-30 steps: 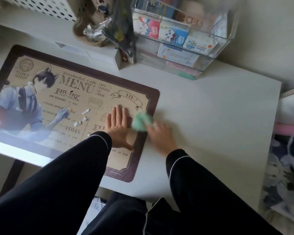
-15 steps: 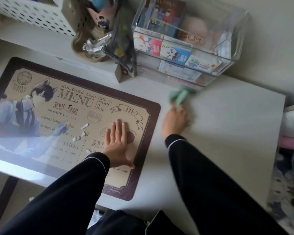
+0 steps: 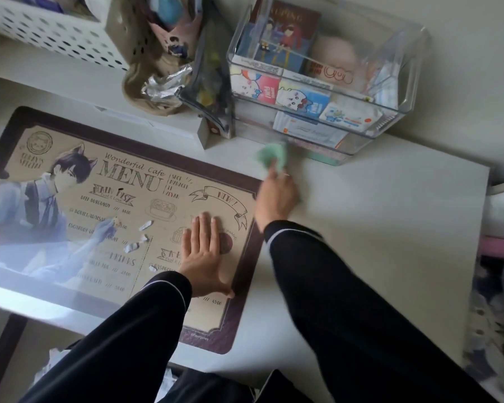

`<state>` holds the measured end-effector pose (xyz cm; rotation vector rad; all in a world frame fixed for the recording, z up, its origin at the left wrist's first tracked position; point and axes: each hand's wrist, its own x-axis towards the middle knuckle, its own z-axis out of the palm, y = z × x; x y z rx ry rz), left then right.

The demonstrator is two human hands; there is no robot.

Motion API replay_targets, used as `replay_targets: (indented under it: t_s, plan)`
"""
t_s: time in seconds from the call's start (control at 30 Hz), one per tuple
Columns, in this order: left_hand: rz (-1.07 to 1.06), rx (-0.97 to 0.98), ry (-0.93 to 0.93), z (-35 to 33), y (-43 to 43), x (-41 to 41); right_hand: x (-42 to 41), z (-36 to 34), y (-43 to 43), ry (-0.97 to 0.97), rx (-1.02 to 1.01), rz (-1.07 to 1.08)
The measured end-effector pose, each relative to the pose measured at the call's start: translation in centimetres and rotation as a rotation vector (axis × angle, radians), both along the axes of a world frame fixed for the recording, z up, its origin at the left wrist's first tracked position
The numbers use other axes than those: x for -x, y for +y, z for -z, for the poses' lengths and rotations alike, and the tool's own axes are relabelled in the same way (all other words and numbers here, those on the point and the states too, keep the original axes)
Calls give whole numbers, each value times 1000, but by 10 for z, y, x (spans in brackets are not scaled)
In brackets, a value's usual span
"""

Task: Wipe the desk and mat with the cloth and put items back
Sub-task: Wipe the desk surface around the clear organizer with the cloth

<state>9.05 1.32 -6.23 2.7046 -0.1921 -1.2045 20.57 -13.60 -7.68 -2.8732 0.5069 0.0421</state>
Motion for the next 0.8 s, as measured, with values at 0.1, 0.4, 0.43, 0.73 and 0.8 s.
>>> replay_targets:
  t_s: [0.1, 0.4, 0.43, 0.73, 0.8]
  plan:
    - [-5, 0, -18, 2, -1, 0, -5, -9, 52, 8, 18, -479]
    - [-12, 12, -2, 1, 0, -1, -24, -7, 27, 2, 117, -346]
    - [-11, 9, 1, 1, 0, -1, -22, -7, 40, 4, 114, -472]
    - [-3, 7, -10, 2, 1, -1, -45, -12, 42, 25, 110, -774]
    - [-4, -2, -11, 3, 2, -1, -44, -9, 39, 67, 102, -953]
